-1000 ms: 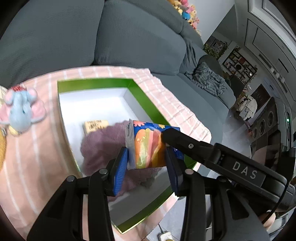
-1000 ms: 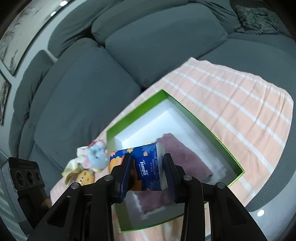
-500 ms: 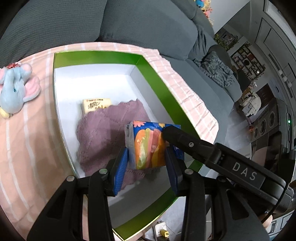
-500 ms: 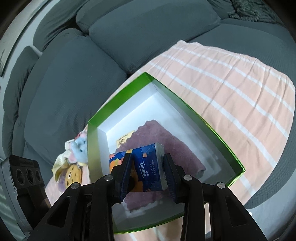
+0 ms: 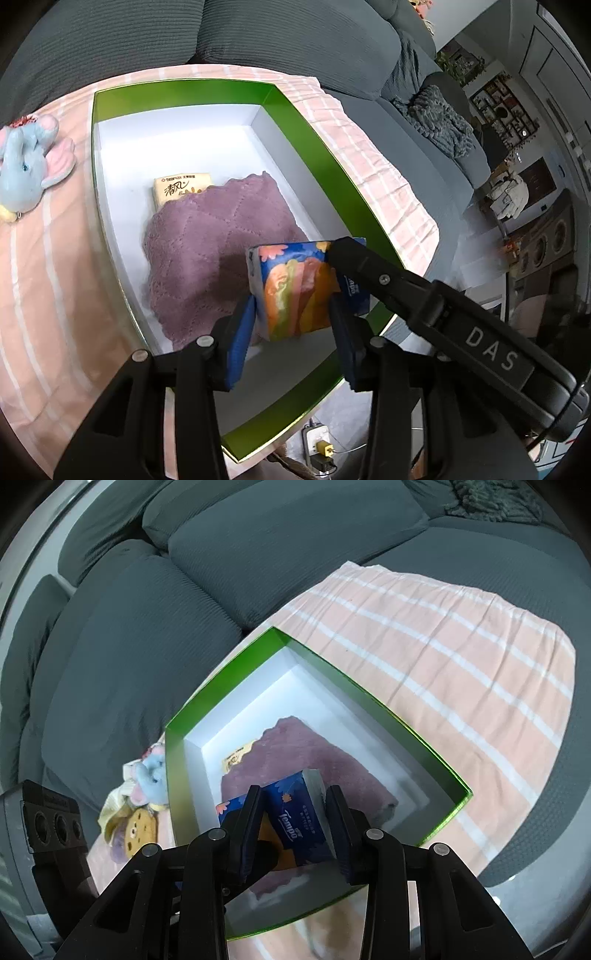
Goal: Organize soft objects
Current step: 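Carry the blue tissue pack into the green box and release it, then move the right gripper back toward the remaining soft items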
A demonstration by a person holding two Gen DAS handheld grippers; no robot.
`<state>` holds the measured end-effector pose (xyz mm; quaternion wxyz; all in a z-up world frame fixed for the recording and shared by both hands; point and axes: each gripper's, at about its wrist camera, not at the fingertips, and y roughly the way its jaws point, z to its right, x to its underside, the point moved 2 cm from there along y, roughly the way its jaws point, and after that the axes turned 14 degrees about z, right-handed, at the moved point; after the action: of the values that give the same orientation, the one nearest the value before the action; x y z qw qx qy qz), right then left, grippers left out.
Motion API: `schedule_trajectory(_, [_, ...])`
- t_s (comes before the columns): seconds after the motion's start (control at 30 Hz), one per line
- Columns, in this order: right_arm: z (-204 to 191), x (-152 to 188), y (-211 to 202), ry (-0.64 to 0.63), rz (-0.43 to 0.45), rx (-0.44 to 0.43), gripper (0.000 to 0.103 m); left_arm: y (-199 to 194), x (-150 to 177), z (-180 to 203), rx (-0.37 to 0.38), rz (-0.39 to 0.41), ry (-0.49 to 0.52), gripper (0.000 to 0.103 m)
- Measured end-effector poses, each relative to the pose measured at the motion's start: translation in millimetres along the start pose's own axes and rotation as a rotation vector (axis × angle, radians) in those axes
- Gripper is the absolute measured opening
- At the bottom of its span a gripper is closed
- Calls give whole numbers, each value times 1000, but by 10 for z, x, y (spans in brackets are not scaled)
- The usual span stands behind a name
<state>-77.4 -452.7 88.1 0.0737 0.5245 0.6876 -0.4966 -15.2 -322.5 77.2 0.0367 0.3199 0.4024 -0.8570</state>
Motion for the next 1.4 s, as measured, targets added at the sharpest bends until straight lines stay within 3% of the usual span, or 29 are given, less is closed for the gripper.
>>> schedule_trajectory(0.17, [-19,11,-82,-2,17,10,41,3,10,37,16,-13,0,49])
schedule_trajectory(0.3, [-83,-8,-278,-29,86,-5,73,-133,20,22,72,4,-33,65])
schedule_trajectory(0.33, [-107,-13,-328,-39,106,-5,76,-207,14,13,73,20,-27,68])
schedule_trajectory(0.57, [-395,56,-580,-101,176,-35,80,-759,21,-90,41,170,40,83])
schedule_trajectory(0.73, [-672,209,-587,-172,223,-58,85,-1137,139,-461,-64,272,70,85])
schedule_trajectory(0.93, [-1222,567,-387,-325,204,-100,85,-1533,342,-1301,-256,385,-6,85])
schedule_trajectory(1.1, [-1808,897,-227,-480,198,-168,85,-1752,487,-2049,-349,437,-149,85])
schedule_trajectory(1.27, [-2284,1093,-19,-495,138,-253,85,-1916,628,-2610,-450,505,-261,85])
schedule_trajectory(1.4, [-2634,1203,231,-516,70,-272,85,-1983,680,-2893,-467,503,-395,85])
